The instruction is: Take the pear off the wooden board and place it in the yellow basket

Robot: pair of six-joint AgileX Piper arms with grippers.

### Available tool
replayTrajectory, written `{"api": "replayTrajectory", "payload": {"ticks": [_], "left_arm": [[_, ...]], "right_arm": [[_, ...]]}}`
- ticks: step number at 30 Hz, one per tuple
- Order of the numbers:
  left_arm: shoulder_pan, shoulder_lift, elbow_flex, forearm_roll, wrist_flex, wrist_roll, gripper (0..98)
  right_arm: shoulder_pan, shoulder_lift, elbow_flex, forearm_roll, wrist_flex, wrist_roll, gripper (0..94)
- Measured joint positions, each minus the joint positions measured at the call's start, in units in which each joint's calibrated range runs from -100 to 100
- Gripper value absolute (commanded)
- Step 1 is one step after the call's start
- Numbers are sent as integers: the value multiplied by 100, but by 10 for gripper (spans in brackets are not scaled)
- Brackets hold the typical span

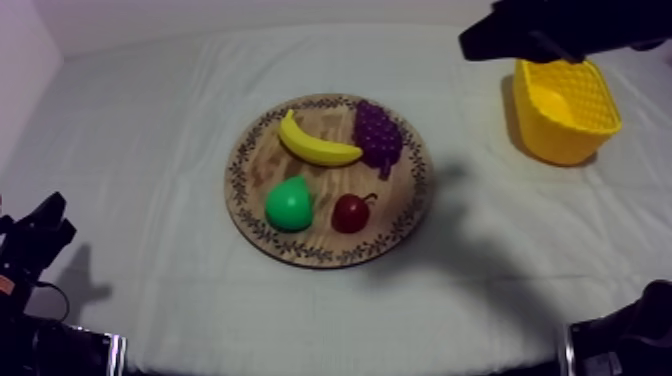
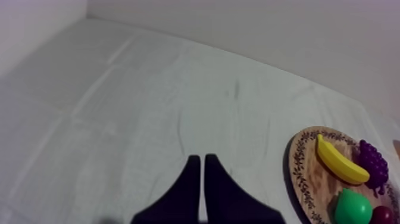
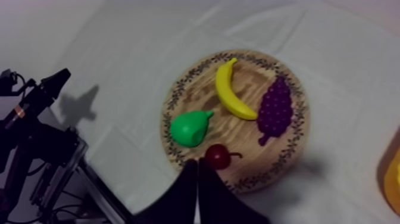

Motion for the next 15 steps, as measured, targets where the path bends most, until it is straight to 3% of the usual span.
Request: {"api": "replayTrajectory", "payload": {"ticks": [15], "left_arm": [[0, 0, 0, 0, 0, 0, 1]], "right_arm": [[-504, 1352, -314, 597, -285, -865, 26]]}}
